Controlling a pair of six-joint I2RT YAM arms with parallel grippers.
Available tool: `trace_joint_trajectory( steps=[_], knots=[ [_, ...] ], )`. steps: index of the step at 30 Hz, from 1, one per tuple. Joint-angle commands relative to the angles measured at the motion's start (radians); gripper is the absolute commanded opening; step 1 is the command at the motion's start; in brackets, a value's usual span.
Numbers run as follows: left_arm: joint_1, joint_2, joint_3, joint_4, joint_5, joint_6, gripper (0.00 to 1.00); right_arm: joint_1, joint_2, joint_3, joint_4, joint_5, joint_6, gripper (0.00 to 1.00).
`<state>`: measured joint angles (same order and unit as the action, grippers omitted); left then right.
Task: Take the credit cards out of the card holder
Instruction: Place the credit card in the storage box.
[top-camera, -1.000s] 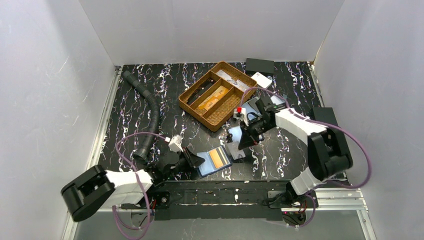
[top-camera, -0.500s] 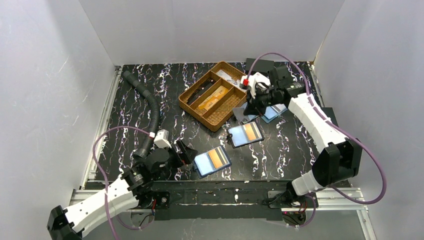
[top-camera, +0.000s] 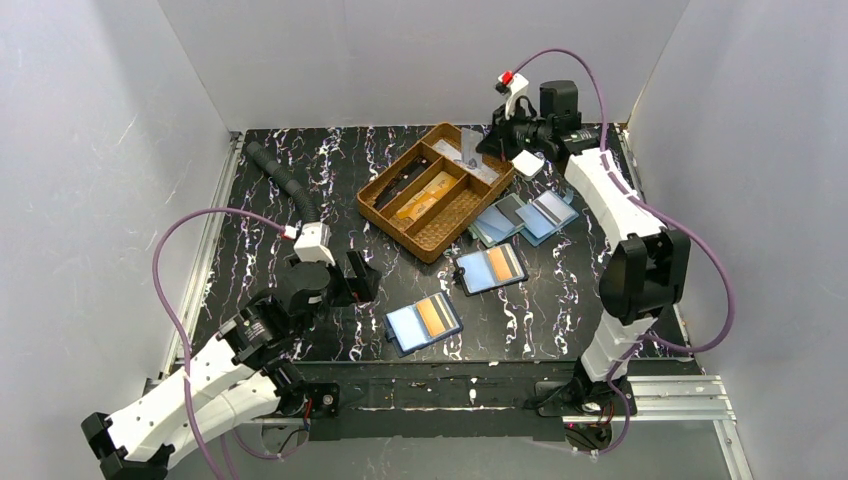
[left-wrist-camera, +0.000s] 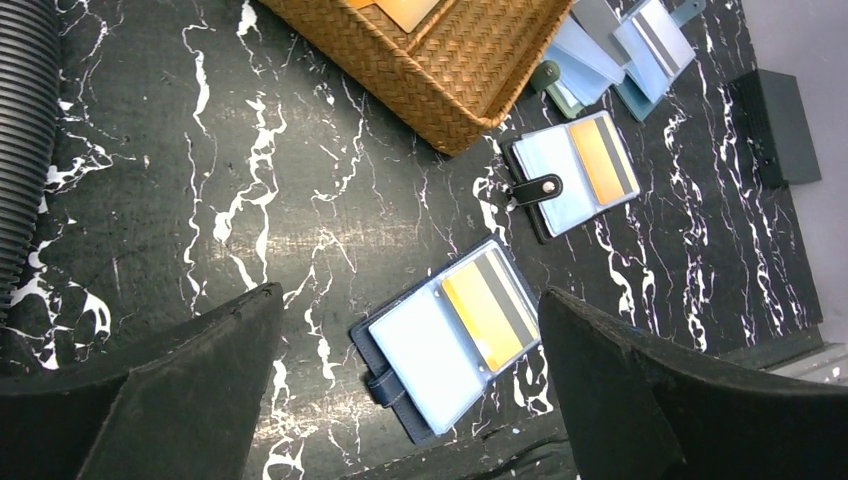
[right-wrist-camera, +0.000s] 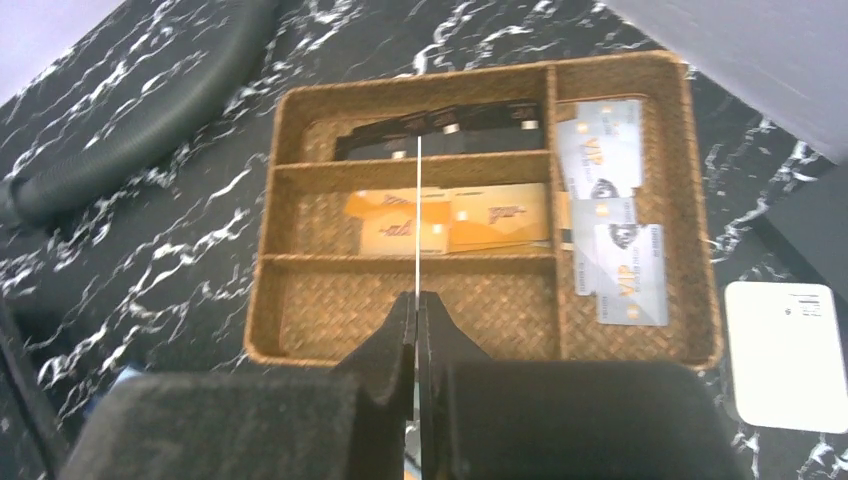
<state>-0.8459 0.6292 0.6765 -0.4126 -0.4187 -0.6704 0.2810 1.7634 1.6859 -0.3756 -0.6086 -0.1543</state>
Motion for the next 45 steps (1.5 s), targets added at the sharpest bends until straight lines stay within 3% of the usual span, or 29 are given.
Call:
trace_joint_trajectory(
  steps=[1, 7, 13, 23, 38, 40, 43, 45],
  knots=[
    [0.021, 0.02, 0.015, -0.032, -0.036, -0.024, 0.98, -0.045, 0.088, 0.106, 0.123, 0.091, 0.086, 0.01],
    [0.027, 0.059, 0.043, -0.078, -0.037, -0.003, 0.98, -0.066, 0.268, 0.353, -0.177, 0.174, -0.3, 0.01],
    [0.029, 0.027, 0.027, -0.109, -0.055, -0.036, 0.98, -0.071, 0.487, 0.683, -0.427, 0.172, -0.415, 0.01],
    [0.03, -0.038, -0.031, -0.115, -0.02, -0.144, 0.98, -0.068, 0.54, 0.659, -0.402, 0.146, -0.434, 0.01],
    [0.029, -0.037, -0.021, -0.135, 0.006, -0.17, 0.98, -0.047, 0.632, 0.68, -0.449, 0.14, -0.484, 0.01],
    [0.029, -0.045, -0.025, -0.133, 0.01, -0.177, 0.98, -0.04, 0.64, 0.684, -0.44, 0.165, -0.494, 0.06],
    [0.029, -0.05, -0.025, -0.134, 0.016, -0.185, 0.98, -0.029, 0.661, 0.725, -0.392, 0.253, -0.486, 0.34],
    [0.029, -0.054, -0.022, -0.136, 0.023, -0.186, 0.98, -0.024, 0.667, 0.757, -0.336, 0.34, -0.455, 0.39]
  ],
)
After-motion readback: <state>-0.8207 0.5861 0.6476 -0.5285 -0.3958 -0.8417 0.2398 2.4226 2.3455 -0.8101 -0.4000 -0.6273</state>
